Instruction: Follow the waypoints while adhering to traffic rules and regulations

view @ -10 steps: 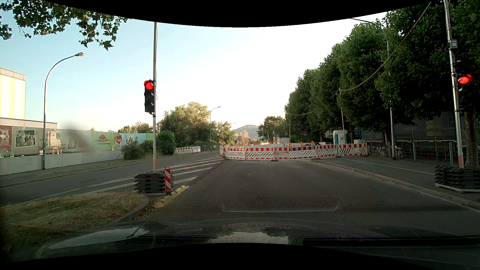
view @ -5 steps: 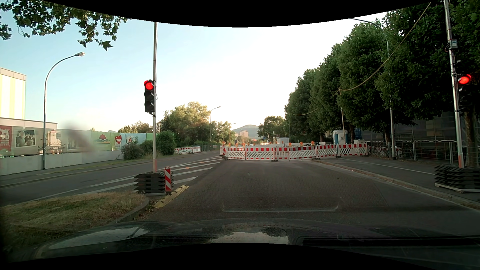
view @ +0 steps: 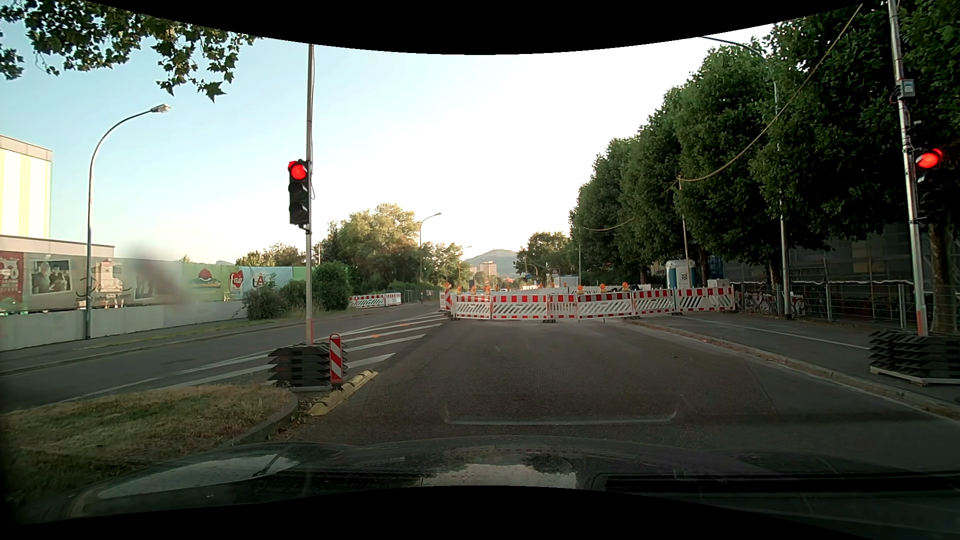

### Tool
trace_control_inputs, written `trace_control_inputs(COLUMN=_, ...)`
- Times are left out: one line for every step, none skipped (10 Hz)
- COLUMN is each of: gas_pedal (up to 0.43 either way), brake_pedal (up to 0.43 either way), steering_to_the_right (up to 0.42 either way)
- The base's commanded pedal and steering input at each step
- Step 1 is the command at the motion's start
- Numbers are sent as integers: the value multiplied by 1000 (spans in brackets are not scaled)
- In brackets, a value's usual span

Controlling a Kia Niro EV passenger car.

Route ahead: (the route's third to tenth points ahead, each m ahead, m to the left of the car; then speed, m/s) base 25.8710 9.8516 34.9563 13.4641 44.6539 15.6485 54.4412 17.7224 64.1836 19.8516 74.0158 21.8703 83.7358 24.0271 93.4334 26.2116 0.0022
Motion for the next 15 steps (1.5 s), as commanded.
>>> trace_control_inputs(gas_pedal=0, brake_pedal=232, steering_to_the_right=-1)
trace_control_inputs(gas_pedal=0, brake_pedal=238, steering_to_the_right=-1)
trace_control_inputs(gas_pedal=0, brake_pedal=238, steering_to_the_right=-1)
trace_control_inputs(gas_pedal=0, brake_pedal=232, steering_to_the_right=-1)
trace_control_inputs(gas_pedal=0, brake_pedal=238, steering_to_the_right=-1)
trace_control_inputs(gas_pedal=0, brake_pedal=238, steering_to_the_right=-1)
trace_control_inputs(gas_pedal=0, brake_pedal=232, steering_to_the_right=-1)
trace_control_inputs(gas_pedal=0, brake_pedal=238, steering_to_the_right=-2)
trace_control_inputs(gas_pedal=0, brake_pedal=238, steering_to_the_right=-2)
trace_control_inputs(gas_pedal=0, brake_pedal=238, steering_to_the_right=-1)
trace_control_inputs(gas_pedal=0, brake_pedal=238, steering_to_the_right=-2)
trace_control_inputs(gas_pedal=0, brake_pedal=238, steering_to_the_right=-2)
trace_control_inputs(gas_pedal=0, brake_pedal=232, steering_to_the_right=-1)
trace_control_inputs(gas_pedal=0, brake_pedal=232, steering_to_the_right=-2)
trace_control_inputs(gas_pedal=0, brake_pedal=238, steering_to_the_right=-3)
